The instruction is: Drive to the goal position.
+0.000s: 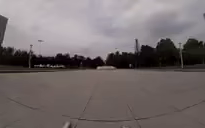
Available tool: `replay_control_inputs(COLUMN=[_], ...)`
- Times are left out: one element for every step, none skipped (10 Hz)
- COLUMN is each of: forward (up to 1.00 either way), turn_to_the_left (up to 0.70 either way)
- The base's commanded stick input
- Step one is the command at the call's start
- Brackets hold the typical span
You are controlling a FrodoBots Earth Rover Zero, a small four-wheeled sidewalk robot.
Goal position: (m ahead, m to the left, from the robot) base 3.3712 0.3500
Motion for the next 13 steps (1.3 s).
replay_control_inputs(forward=[0.70,0.70,0.70,0.70,0.70,0.70,0.70,0.70,0.70,0.70,0.70,0.70,0.70], turn_to_the_left=[0.00,0.00,0.00,0.00,0.00,0.00,0.00,0.00,0.00,0.00,0.00,0.00,0.00])
